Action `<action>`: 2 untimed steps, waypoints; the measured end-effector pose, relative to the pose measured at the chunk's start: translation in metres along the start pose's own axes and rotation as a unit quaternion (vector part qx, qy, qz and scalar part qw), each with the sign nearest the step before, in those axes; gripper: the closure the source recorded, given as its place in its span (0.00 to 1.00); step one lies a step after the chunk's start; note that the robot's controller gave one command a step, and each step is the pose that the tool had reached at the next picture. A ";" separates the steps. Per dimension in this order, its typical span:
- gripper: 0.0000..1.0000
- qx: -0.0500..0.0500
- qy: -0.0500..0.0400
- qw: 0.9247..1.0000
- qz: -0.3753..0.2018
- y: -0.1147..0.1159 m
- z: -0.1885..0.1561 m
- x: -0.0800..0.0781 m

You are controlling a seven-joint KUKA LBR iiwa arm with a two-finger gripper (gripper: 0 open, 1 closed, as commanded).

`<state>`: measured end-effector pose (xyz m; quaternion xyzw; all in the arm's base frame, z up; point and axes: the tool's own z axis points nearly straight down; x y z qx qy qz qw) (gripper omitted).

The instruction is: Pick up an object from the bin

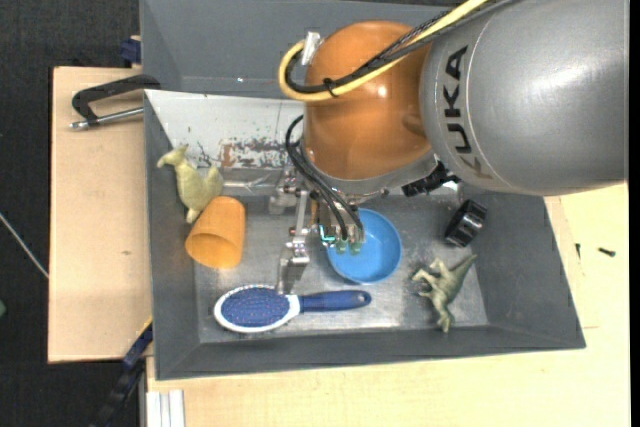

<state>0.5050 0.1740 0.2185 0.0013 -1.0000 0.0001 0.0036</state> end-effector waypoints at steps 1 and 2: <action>0.00 -0.001 -0.008 0.993 -0.122 0.039 0.129 0.007; 0.00 -0.001 -0.009 0.982 -0.188 0.033 0.116 0.010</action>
Offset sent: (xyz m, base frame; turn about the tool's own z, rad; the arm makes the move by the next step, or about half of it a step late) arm -0.0130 0.0392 -0.1485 -0.2460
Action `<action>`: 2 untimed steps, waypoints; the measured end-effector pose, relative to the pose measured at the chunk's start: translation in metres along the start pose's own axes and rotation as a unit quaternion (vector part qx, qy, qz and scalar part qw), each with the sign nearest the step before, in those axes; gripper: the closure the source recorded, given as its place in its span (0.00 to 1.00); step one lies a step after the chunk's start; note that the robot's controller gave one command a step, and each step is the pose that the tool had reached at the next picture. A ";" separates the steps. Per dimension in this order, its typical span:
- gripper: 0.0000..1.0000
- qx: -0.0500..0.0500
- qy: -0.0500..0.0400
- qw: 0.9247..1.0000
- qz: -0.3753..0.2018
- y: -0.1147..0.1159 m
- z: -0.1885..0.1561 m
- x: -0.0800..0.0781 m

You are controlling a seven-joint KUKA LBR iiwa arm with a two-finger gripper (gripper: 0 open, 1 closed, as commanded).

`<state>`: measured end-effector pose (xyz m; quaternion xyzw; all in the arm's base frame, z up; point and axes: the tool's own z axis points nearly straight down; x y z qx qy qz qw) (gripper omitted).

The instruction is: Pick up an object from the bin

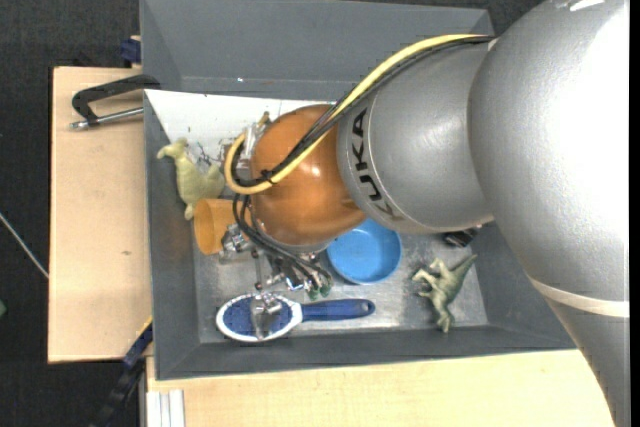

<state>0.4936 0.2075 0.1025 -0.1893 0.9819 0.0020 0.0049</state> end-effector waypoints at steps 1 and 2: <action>0.00 0.000 0.001 0.998 -0.058 -0.009 -0.008 0.003; 0.00 -0.002 0.006 1.000 0.005 -0.034 0.021 0.006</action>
Offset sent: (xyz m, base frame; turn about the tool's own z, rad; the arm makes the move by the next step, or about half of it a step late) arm -0.0015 -0.0110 0.0069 -0.1169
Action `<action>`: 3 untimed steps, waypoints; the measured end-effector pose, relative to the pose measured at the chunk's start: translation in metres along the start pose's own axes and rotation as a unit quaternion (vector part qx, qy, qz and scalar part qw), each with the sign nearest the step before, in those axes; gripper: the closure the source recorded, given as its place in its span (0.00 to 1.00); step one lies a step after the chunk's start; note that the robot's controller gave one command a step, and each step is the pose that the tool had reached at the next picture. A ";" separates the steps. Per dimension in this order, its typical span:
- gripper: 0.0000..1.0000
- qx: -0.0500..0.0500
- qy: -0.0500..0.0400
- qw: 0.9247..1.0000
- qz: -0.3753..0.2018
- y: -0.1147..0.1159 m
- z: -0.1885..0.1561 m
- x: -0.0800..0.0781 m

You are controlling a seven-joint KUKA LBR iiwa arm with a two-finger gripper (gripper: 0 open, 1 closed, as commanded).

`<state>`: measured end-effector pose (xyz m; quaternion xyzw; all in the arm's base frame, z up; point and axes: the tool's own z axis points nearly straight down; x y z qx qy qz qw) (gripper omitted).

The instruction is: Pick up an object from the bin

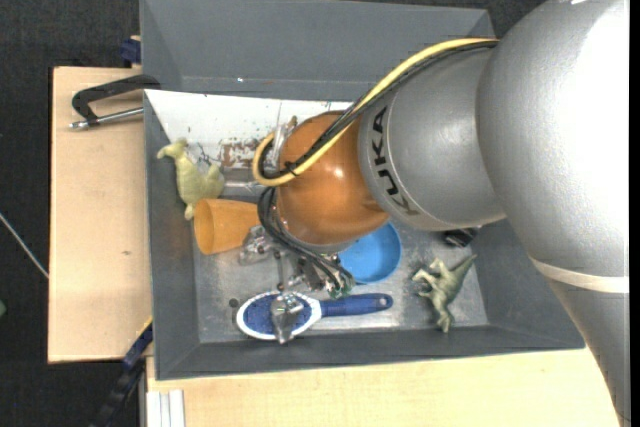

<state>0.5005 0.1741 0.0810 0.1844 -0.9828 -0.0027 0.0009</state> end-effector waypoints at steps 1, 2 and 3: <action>0.00 0.001 -0.004 1.000 -0.007 0.003 0.000 0.004; 1.00 0.000 0.002 1.000 -0.007 0.005 -0.002 0.006; 1.00 0.002 -0.004 1.000 -0.007 0.006 -0.027 0.005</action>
Offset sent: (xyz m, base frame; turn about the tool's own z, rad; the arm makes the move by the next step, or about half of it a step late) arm -0.0102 -0.0029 -0.0110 -0.0136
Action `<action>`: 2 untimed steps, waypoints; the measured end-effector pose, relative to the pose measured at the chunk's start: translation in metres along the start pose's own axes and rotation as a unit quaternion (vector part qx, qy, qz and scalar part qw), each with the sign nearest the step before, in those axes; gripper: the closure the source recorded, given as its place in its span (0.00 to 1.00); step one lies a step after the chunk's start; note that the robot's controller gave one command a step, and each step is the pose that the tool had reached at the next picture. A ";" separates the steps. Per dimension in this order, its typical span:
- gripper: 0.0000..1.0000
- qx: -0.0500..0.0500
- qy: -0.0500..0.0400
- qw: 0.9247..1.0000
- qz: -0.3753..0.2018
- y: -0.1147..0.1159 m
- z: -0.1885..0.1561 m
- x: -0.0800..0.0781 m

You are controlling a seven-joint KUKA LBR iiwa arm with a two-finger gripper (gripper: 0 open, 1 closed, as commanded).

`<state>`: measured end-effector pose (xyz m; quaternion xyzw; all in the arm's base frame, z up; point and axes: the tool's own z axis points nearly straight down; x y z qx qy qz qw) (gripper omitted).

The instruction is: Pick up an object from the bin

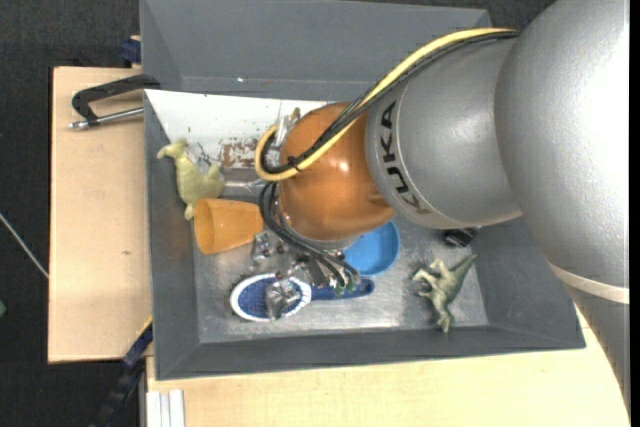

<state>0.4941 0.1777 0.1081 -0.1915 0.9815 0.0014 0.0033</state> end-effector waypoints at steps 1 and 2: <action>1.00 0.000 0.001 1.000 0.001 0.000 -0.009 -0.001; 1.00 0.000 -0.003 1.000 0.001 0.001 -0.090 -0.005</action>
Offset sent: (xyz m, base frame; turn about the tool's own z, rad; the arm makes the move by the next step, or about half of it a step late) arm 0.0000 -0.0001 0.0079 0.0000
